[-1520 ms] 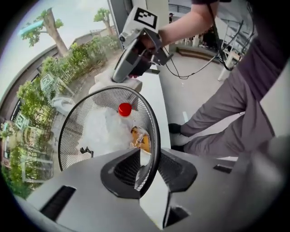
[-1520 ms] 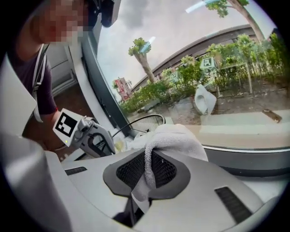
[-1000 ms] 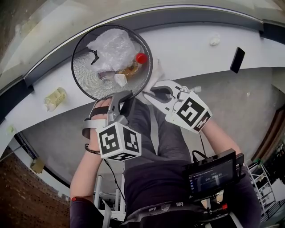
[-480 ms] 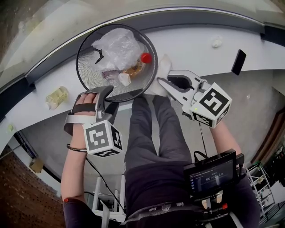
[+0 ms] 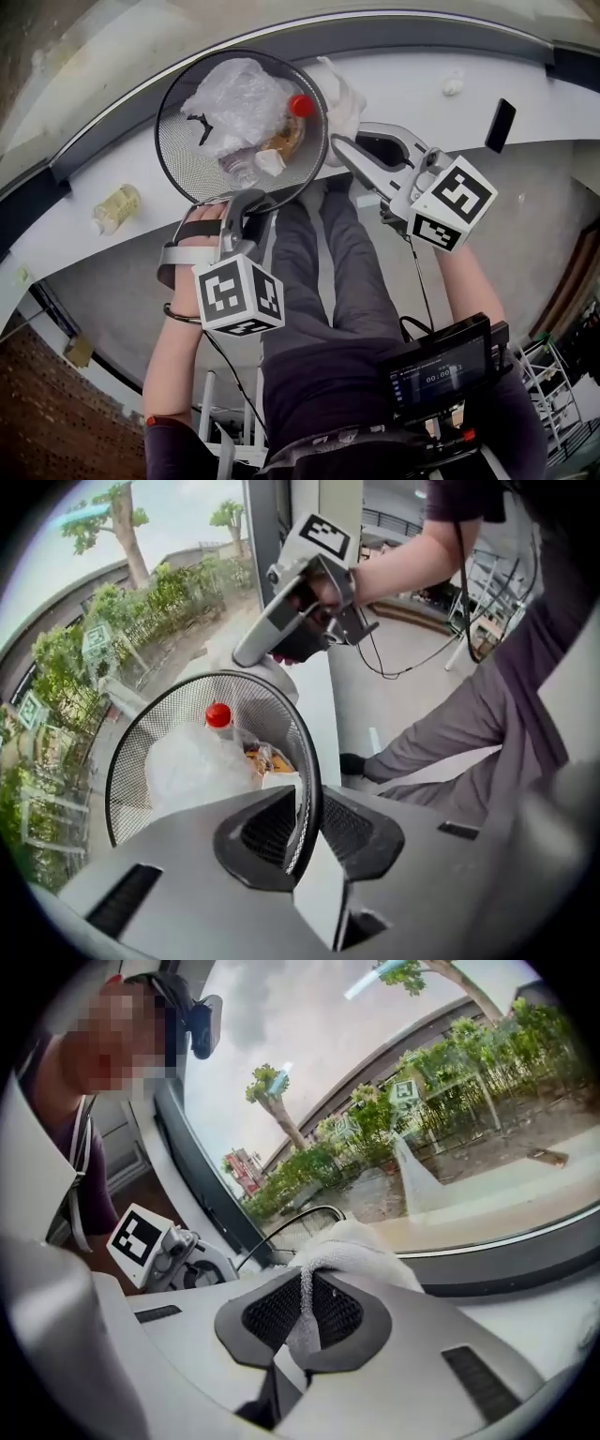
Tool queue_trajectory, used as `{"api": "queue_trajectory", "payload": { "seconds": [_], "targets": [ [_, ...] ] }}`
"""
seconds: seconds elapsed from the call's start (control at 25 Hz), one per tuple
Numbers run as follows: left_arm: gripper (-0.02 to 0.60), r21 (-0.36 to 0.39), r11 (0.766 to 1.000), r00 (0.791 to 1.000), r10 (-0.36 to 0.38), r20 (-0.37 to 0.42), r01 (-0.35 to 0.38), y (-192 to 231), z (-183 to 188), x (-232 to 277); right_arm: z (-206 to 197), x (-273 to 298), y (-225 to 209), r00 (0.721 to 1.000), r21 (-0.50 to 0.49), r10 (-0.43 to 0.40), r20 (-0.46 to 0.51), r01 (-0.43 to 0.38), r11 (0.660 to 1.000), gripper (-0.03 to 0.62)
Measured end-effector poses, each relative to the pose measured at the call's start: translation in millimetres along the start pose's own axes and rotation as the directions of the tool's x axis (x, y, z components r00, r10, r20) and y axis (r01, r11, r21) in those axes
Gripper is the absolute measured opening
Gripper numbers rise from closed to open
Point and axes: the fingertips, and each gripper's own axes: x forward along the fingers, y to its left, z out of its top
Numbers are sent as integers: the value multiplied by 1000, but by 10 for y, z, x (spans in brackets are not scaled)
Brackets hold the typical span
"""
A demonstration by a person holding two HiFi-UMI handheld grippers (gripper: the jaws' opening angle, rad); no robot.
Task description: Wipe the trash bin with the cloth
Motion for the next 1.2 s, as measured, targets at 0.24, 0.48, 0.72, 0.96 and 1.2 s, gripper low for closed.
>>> {"api": "queue_trajectory", "payload": {
  "seconds": [0.24, 0.48, 0.72, 0.96, 1.2],
  "targets": [
    [37, -81, 997, 998, 0, 69, 5, -44, 256, 15, -366, -110, -72, 999, 94, -16, -40, 20, 995, 20],
    [38, -242, 970, 993, 42, 107, -15, 28, 468, 21, -585, 108, 197, 995, 133, 47, -88, -35, 990, 21],
    [38, -302, 953, 981, 41, 188, 18, 78, 619, -24, -774, 195, 483, 981, 120, 114, -155, -96, 988, 18],
    [249, -92, 996, 996, 3, 93, 6, 34, 315, -229, -567, 59, 298, 990, 90, 76, -119, -65, 994, 18],
    [267, 59, 995, 994, 86, -60, -83, 144, -133, 0, 103, -315, 33, 992, 227, 73, 107, -96, 969, 18]
  ]
}}
